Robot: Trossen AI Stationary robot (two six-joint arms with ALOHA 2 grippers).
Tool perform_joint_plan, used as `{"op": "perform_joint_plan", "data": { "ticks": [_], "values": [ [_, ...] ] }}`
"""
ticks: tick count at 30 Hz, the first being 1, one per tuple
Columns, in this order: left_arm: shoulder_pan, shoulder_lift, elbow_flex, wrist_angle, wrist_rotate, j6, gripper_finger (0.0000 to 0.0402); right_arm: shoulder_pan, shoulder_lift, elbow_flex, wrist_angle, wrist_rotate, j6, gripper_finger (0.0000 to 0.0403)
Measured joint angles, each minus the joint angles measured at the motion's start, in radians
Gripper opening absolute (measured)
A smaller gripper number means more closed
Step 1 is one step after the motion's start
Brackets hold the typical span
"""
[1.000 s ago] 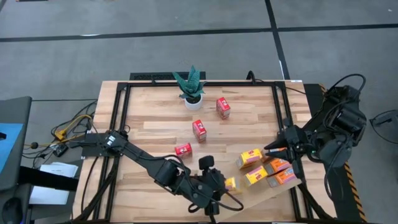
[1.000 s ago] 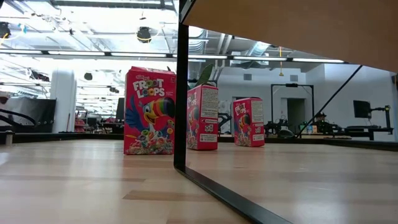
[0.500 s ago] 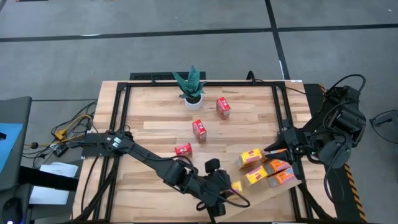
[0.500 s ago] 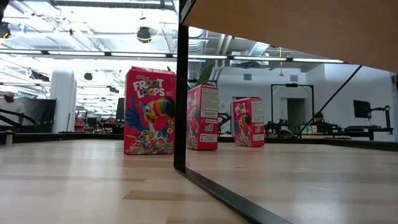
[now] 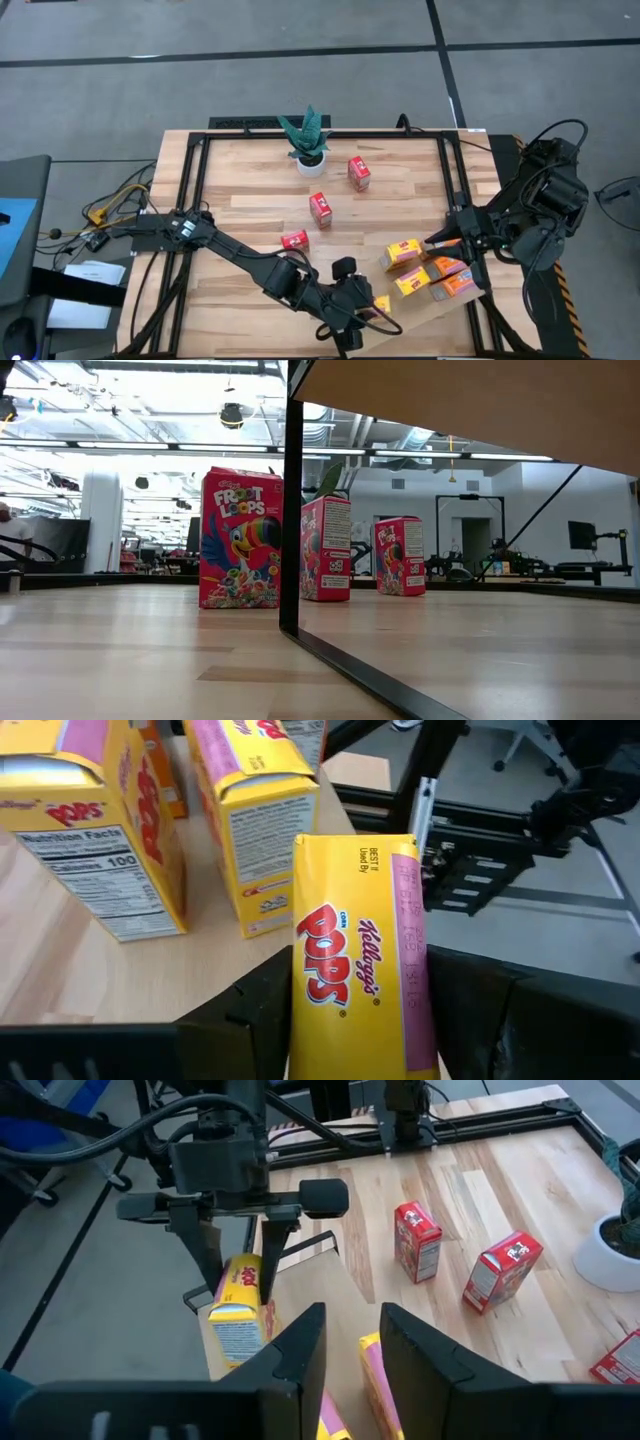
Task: Stack cereal on shelf
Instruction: Put the yellow cereal box on the shelf aligned with the other yellow cereal boxes
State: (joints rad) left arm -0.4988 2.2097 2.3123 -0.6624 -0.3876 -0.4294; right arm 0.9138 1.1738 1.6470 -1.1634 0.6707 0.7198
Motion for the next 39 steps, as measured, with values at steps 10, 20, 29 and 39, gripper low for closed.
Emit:
{"op": "perform_joint_plan", "data": {
  "ticks": [10, 20, 29, 39],
  "values": [
    [0.002, 0.002, -0.001, 0.017, 0.006, 0.033, 0.0234, -0.006, 0.01, 0.0, 0.123, -0.052, -0.123, 0.0255],
    [0.003, 0.003, 0.031, 0.027, 0.034, 0.025, 0.0276, -0.023, 0.055, 0.001, 0.195, -0.097, -0.156, 0.0271],
    [0.004, -0.003, 0.043, -0.037, 0.041, -0.007, 0.0275, -0.067, 0.254, 0.115, 0.16, -0.266, -0.224, 0.027],
    [-0.03, -0.011, 0.043, -0.165, -0.03, -0.098, 0.0264, -0.009, 0.332, 0.29, 0.025, -0.191, -0.177, 0.0265]
  ]
}}
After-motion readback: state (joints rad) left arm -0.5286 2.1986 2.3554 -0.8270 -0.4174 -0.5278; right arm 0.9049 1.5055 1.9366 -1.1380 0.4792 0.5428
